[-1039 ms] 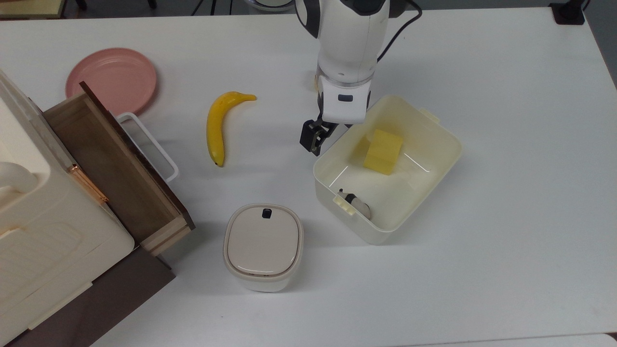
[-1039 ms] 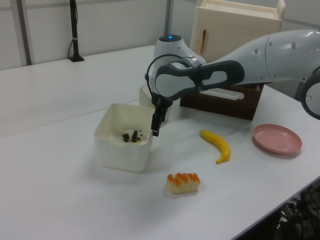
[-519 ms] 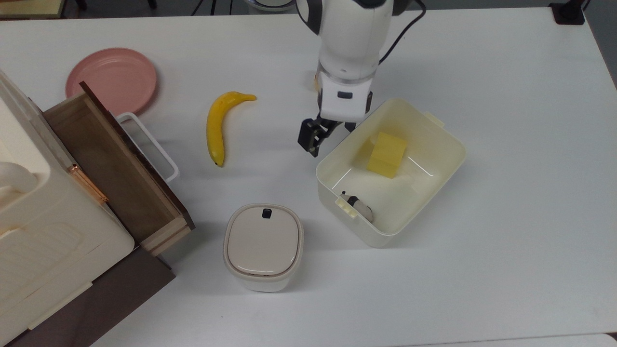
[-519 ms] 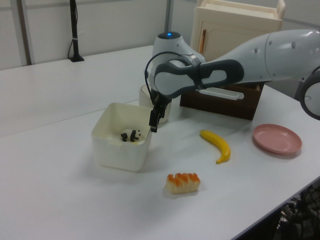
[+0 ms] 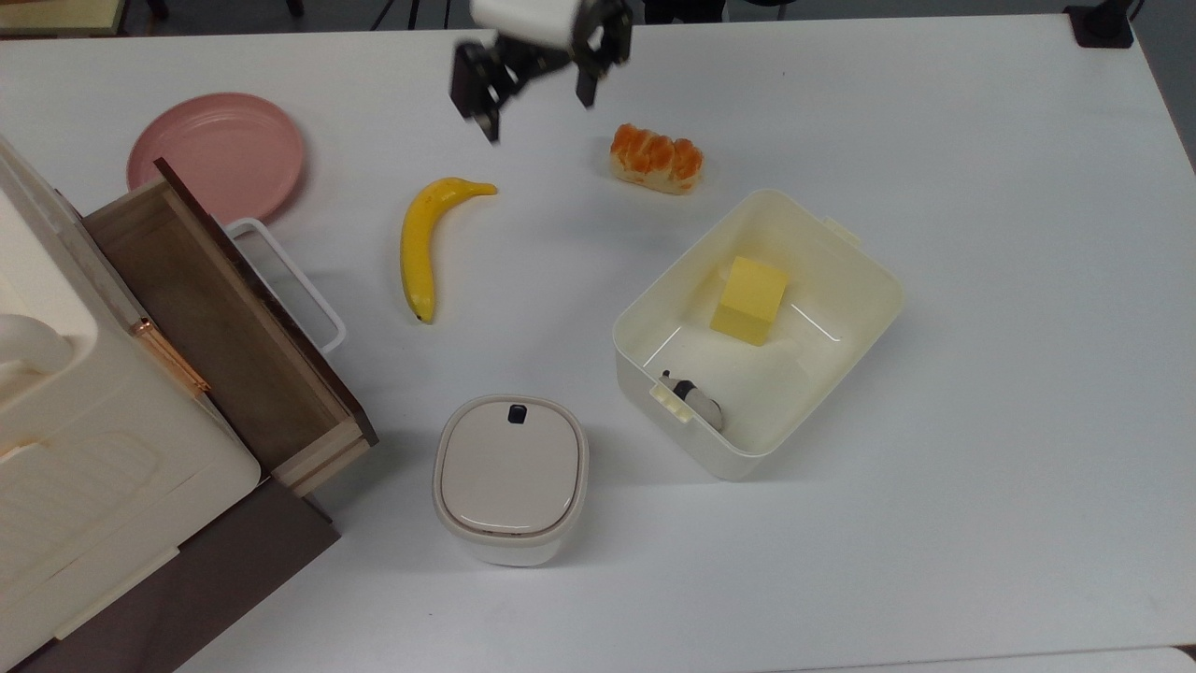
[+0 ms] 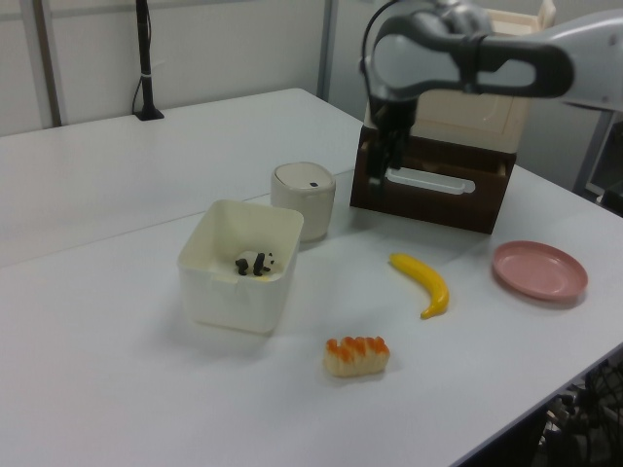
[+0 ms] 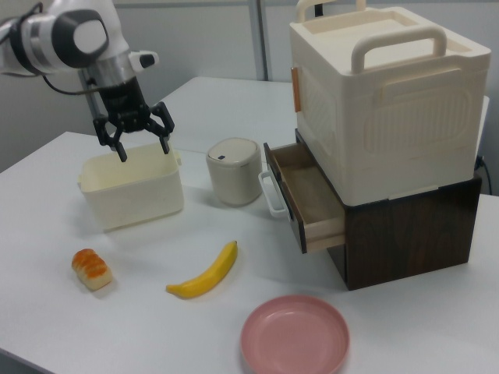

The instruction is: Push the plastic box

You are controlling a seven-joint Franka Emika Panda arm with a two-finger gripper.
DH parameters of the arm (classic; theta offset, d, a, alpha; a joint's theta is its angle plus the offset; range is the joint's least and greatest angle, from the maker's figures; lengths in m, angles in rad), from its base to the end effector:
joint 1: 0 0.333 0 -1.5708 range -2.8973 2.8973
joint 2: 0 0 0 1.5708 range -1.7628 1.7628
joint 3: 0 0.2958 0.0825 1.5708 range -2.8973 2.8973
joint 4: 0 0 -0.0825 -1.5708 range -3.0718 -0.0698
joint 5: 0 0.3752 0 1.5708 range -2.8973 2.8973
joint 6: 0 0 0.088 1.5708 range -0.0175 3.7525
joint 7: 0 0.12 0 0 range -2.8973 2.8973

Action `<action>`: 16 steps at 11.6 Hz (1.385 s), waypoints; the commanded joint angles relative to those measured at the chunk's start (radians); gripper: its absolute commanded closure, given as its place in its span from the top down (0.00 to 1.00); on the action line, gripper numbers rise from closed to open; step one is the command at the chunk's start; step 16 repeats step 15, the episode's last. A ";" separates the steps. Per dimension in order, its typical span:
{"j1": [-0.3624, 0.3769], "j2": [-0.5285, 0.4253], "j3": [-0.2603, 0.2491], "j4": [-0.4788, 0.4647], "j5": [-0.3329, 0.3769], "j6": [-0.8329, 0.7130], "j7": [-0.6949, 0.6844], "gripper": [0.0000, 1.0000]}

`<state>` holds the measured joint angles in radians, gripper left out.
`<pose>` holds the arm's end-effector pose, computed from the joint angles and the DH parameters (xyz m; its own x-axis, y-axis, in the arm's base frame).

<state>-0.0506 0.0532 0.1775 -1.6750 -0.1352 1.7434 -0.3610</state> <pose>0.5688 0.0566 0.5293 0.8734 0.4862 -0.0300 0.4860 -0.8656 0.1210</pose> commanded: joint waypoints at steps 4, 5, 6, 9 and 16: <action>0.017 -0.041 -0.098 -0.011 0.069 -0.007 0.326 1.00; 0.021 -0.045 -0.120 -0.006 0.072 -0.008 0.327 1.00; 0.026 -0.049 -0.133 -0.006 0.092 -0.005 0.329 1.00; 0.071 -0.061 -0.211 -0.005 0.150 -0.004 0.329 1.00; 0.069 -0.076 -0.216 -0.006 0.154 -0.008 0.327 1.00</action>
